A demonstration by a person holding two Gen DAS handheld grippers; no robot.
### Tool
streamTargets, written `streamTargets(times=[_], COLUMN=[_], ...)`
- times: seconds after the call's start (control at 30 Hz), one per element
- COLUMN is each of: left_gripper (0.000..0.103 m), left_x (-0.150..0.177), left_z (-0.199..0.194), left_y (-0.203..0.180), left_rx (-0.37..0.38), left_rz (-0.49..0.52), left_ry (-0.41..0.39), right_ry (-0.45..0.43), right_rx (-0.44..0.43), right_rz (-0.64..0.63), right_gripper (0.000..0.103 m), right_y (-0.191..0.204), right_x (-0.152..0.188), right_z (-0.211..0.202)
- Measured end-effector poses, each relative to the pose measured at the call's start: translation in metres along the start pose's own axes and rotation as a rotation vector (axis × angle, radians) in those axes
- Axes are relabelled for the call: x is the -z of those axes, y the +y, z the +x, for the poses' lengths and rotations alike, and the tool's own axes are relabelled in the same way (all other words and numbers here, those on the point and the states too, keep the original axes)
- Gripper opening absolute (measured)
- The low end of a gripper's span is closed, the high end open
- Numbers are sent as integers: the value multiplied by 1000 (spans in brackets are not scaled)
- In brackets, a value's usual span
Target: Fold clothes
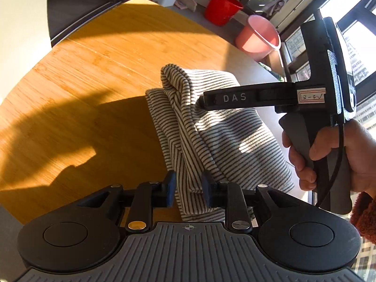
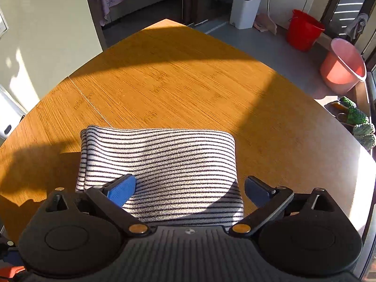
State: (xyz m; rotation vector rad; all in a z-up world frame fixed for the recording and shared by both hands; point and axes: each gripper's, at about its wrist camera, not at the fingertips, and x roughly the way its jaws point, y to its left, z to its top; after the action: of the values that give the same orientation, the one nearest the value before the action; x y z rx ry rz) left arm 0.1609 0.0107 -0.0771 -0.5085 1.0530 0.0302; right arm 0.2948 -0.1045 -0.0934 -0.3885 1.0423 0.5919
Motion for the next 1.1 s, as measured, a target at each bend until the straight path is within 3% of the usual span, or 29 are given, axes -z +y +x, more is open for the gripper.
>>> streamTargets(times=[0.13, 0.23, 0.27, 0.3, 0.37, 0.43, 0.5, 0.7, 0.8, 0.83, 0.9, 0.93, 1.07, 1.1], left_gripper=[27, 27, 27, 27, 26, 26, 26, 24, 22, 22, 21, 20, 20, 20], left_x=[-2, -2, -3, -3, -2, -1, 1, 12, 20, 23, 25, 27, 28, 28], left_z=[-3, -1, 0, 1, 1, 1, 0, -5, -7, -8, -10, -10, -10, -7], left_y=[-2, -1, -2, -2, -1, -1, 1, 31, 42, 44, 45, 46, 42, 38], left_rx=[-10, -15, -19, -20, -19, -23, -25, 16, 63, 86, 133, 157, 191, 188], left_rz=[32, 49, 54, 55, 54, 54, 49, -78, -141, -155, -176, -186, -175, -163], left_ry=[7, 15, 18, 22, 29, 33, 36, 55, 48, 41, 26, 19, 11, 16], right_ry=[-93, -134, -141, -142, -141, -134, -155, -195, -222, -228, -232, -230, -179, -162], right_rx=[-55, -48, -45, -58, -93, -124, -75, 24, 38, 33, 12, -20, -115, -141], right_rz=[45, -1, -33, -62, -119, -191, -287, -515, -566, -558, -534, -497, -303, -238], right_gripper=[91, 65, 49, 43, 43, 54, 88, 89, 87, 84, 63, 58, 21, 19], right_y=[-13, -13, -9, -5, 8, 25, 47, 75, 75, 73, 68, 64, 40, 31], right_x=[20, 49, 61, 71, 89, 104, 117, 128, 130, 130, 129, 127, 118, 115], right_z=[-37, -70, -81, -89, -102, -108, -107, -84, -86, -90, -97, -102, -108, -107])
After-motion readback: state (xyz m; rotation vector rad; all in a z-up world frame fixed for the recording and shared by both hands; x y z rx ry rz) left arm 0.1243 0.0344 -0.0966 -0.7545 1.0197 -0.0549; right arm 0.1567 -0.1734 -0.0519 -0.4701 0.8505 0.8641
